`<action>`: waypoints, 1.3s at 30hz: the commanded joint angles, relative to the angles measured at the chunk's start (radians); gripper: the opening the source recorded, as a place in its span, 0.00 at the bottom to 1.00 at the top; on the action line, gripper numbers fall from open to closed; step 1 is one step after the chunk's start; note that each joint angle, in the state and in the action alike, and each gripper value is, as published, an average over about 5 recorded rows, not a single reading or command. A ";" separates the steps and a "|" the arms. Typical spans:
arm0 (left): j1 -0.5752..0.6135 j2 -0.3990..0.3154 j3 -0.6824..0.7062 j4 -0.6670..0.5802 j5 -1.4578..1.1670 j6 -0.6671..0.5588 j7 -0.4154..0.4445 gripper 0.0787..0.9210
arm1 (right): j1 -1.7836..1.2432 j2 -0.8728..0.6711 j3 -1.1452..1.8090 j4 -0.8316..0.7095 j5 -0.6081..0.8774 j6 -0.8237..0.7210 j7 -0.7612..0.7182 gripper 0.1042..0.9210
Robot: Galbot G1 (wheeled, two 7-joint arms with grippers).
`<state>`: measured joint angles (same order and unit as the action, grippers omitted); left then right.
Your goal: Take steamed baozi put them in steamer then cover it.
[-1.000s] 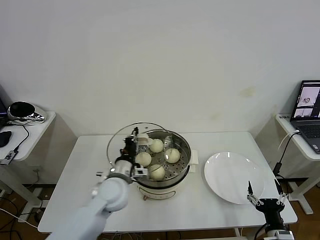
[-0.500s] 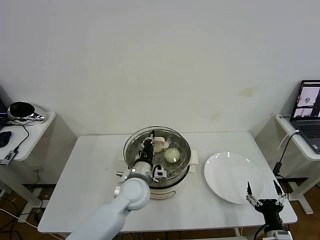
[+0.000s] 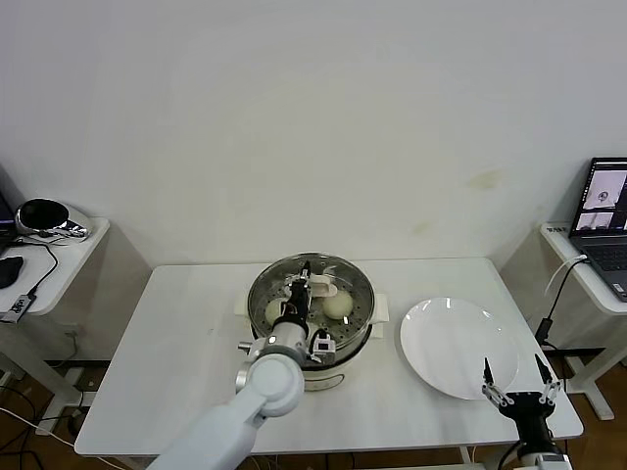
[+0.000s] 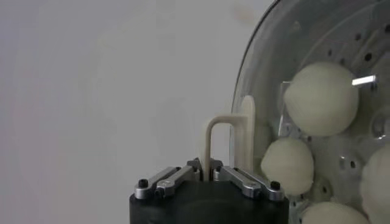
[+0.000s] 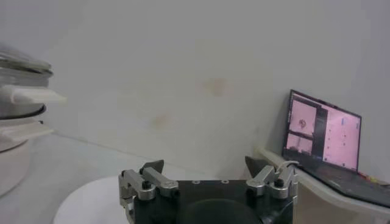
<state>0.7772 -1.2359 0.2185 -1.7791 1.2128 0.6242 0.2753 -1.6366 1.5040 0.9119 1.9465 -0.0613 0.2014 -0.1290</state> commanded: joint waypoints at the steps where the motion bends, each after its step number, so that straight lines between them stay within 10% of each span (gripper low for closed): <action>1: 0.004 -0.017 0.003 0.015 0.013 -0.003 -0.005 0.08 | 0.000 0.000 -0.001 -0.001 -0.002 0.001 -0.001 0.88; 13: 0.026 -0.027 -0.005 -0.006 -0.005 -0.008 -0.026 0.11 | 0.000 0.000 -0.006 -0.003 -0.005 0.001 -0.002 0.88; 28: 0.312 0.115 -0.154 -0.336 -0.147 -0.040 -0.097 0.61 | -0.005 0.005 -0.016 0.003 -0.013 0.003 -0.002 0.88; 34: 0.572 0.159 -0.339 -0.510 -0.526 -0.143 -0.324 0.81 | -0.012 0.002 -0.033 0.003 -0.011 0.010 -0.002 0.88; 39: 0.850 0.088 -0.606 -0.461 -1.114 -0.560 -0.540 0.88 | -0.026 -0.012 -0.067 0.007 0.005 0.016 0.000 0.88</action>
<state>1.1377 -1.1322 0.0066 -2.1075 0.9272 0.5274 0.0817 -1.6521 1.5023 0.8773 1.9504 -0.0687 0.2138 -0.1306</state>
